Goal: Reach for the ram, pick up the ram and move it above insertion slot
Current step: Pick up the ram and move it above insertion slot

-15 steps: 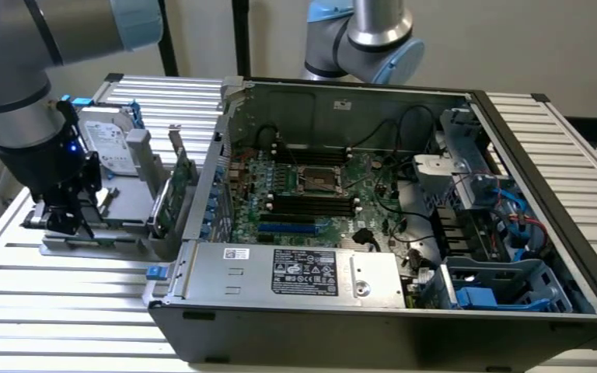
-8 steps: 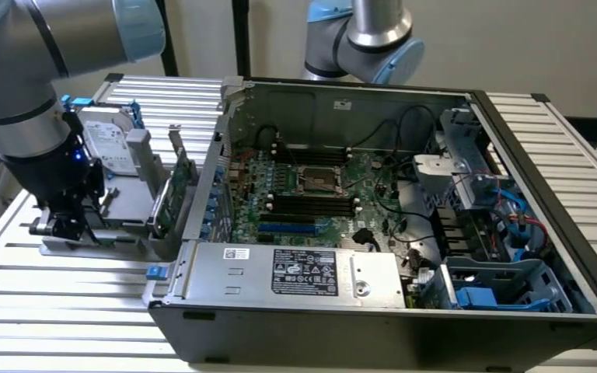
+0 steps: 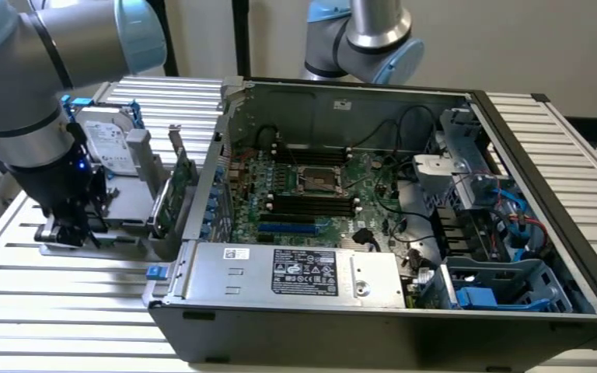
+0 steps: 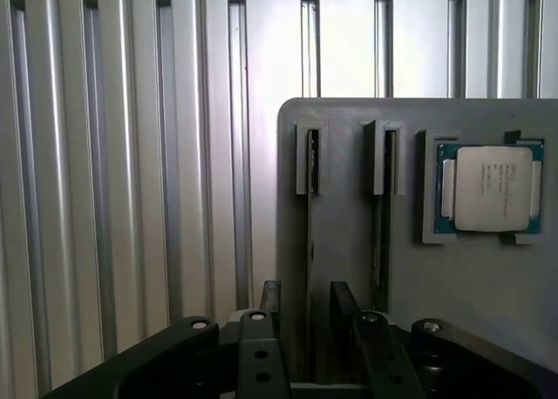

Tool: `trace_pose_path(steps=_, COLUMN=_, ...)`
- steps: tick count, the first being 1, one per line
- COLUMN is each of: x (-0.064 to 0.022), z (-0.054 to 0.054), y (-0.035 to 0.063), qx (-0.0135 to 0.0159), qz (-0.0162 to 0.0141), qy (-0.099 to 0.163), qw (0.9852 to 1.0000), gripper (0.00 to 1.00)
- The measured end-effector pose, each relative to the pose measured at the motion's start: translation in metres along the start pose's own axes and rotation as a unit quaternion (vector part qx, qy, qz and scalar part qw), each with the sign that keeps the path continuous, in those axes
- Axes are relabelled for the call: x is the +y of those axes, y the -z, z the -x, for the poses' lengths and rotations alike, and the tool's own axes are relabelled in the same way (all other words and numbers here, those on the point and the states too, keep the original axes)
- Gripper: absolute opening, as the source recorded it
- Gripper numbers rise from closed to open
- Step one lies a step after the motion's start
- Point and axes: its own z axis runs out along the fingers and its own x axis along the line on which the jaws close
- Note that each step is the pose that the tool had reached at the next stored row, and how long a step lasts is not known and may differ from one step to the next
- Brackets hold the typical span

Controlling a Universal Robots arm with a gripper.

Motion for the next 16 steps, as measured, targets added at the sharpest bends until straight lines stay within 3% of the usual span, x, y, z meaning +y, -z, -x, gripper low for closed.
trace_pose_path(steps=16, x=0.0008, z=0.0047, y=-0.0093, qx=0.0, qz=-0.0002, qy=0.0, qw=1.0, gripper=0.36)
